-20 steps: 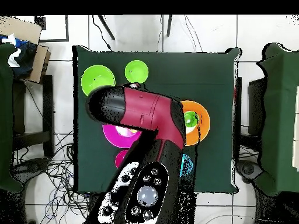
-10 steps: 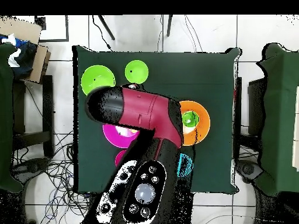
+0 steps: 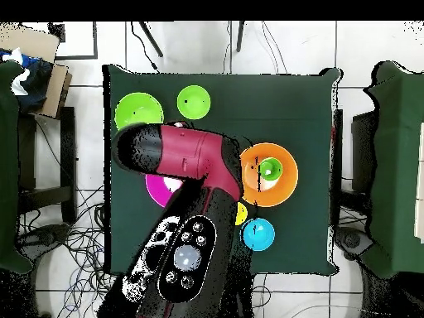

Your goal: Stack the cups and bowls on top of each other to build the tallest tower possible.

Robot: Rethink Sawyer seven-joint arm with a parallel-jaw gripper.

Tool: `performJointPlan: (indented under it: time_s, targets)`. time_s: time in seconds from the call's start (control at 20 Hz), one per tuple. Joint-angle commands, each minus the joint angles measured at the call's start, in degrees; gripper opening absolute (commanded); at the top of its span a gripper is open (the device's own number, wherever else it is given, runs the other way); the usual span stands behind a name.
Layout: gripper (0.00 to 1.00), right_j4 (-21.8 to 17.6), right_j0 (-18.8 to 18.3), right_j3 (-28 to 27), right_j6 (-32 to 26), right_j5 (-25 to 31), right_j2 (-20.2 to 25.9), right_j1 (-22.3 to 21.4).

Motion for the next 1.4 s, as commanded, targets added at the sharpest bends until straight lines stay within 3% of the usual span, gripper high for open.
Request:
performJointPlan:
  time_s: [0.05,0.5,1.15,1.4]
  targets:
    - [1.0,-1.66,2.22,-3.8,7.72,-1.98,2.76,7.68]
    - [1.0,0.82,4.09,-9.51,11.17,-0.72,0.62,13.22]
    - [1.0,4.76,5.73,-12.95,11.96,4.07,-2.13,15.11]
    - [1.0,7.05,6.61,-16.4,14.32,5.09,-3.7,18.13]
